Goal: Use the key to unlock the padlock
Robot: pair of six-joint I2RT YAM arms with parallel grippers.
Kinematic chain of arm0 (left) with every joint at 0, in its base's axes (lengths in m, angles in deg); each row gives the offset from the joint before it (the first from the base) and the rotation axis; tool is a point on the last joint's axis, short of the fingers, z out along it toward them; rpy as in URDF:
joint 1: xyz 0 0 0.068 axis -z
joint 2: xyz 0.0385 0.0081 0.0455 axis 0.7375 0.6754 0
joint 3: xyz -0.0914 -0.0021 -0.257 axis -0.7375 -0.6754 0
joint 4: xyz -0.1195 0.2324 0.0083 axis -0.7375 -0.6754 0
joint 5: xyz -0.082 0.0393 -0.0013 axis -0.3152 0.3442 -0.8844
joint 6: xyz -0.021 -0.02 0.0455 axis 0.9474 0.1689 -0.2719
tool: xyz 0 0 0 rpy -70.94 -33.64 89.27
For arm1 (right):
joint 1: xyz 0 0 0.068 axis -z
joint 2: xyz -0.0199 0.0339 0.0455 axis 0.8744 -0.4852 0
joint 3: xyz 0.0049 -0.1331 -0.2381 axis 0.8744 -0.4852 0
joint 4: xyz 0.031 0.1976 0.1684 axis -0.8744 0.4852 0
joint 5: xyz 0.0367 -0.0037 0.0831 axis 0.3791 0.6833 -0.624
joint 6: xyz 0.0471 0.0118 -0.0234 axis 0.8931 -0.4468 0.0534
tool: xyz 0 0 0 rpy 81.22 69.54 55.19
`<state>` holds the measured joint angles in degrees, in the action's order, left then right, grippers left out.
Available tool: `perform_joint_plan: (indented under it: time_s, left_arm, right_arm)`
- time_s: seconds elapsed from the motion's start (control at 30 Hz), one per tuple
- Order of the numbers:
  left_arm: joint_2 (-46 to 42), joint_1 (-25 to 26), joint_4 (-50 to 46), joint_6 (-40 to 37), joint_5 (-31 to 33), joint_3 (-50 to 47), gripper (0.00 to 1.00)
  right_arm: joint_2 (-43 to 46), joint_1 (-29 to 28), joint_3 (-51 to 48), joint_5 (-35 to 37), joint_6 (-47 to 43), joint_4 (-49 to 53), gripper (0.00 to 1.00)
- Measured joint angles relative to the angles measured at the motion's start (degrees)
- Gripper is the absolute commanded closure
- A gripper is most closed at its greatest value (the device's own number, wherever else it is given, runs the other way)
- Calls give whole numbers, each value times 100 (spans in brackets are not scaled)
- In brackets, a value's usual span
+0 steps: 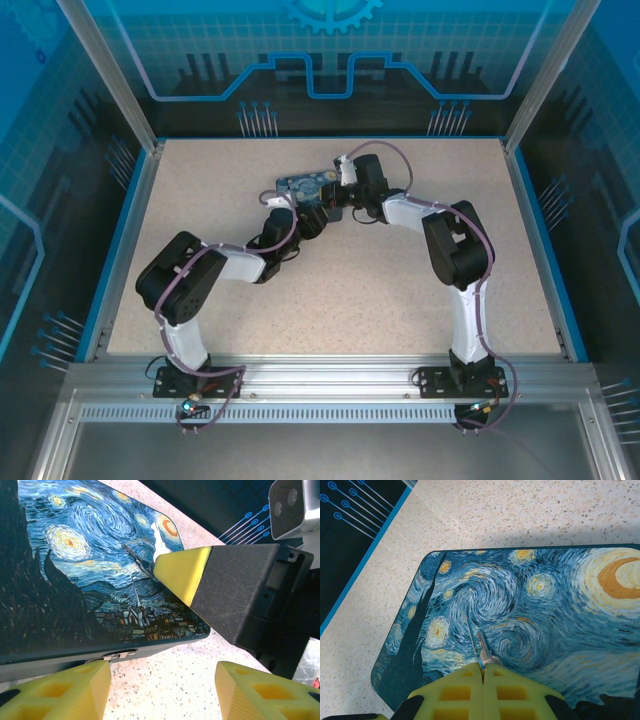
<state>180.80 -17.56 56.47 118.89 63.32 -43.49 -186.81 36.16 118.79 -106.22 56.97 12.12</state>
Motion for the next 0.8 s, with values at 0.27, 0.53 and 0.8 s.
perform_joint_plan:
  time_s: [0.27, 0.53, 0.8]
  left_arm:
    - [247, 0, -514, -275, 26, 61, 25]
    - [678, 0, -719, -715, 26, 382, 18]
    - [925, 0, -758, -1231, 26, 675, 14]
  right_arm:
    - [2, 0, 0, 0, -2, 0, 100]
    - [2, 0, 0, -2, -2, 0, 100]
    - [2, 0, 0, 0, -2, 2, 100]
